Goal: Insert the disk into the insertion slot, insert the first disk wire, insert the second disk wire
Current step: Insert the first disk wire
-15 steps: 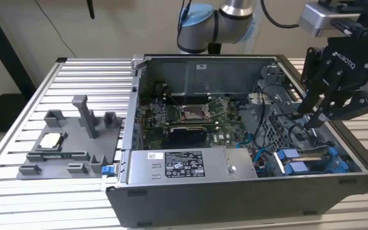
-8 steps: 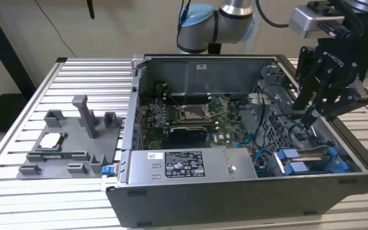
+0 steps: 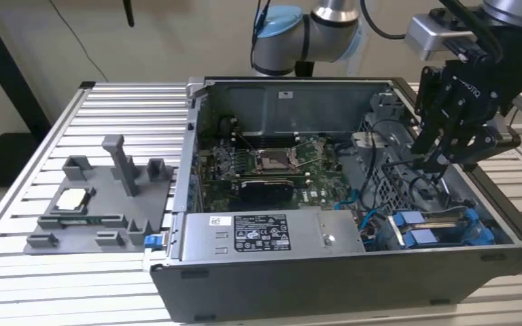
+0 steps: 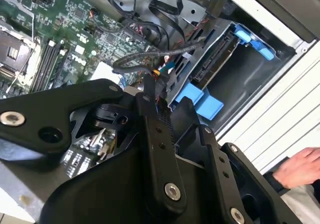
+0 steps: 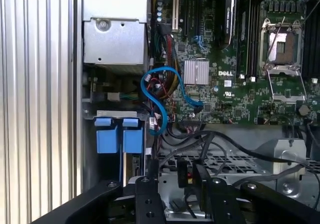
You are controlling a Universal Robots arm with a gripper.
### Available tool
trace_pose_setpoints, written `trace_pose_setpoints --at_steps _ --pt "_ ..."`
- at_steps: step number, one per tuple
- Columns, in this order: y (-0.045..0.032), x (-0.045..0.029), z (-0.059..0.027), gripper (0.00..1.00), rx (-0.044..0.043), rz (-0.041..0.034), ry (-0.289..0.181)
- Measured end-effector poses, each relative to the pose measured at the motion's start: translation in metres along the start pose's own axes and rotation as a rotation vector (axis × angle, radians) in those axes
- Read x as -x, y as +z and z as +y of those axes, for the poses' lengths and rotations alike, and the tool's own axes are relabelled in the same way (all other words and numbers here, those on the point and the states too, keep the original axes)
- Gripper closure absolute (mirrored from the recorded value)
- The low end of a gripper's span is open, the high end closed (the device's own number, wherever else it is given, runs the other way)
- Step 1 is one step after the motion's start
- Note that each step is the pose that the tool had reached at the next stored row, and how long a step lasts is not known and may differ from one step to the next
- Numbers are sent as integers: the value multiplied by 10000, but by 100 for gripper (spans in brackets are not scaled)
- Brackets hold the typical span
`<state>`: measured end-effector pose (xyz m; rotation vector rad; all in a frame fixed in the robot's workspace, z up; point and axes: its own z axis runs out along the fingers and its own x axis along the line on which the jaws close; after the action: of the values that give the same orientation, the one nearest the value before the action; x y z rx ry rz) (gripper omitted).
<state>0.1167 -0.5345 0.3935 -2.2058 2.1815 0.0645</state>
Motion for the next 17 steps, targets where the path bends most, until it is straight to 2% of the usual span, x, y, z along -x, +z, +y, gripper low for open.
trace_pose_setpoints --at_steps 3,6,8,9,11,12,13,17 --pt "36 -2 0 60 -54 -103 -4" --pt "72 -4 3 60 -105 -175 -7" --pt "80 -4 3 62 -114 -231 -8" --pt "80 -4 3 62 -114 -232 -8" --pt "81 -4 3 75 -114 -235 -7" --pt "83 -5 3 75 -114 -239 -7" --pt "86 -4 3 80 -115 -241 -7" --pt "93 -6 -3 81 -113 -190 -7"
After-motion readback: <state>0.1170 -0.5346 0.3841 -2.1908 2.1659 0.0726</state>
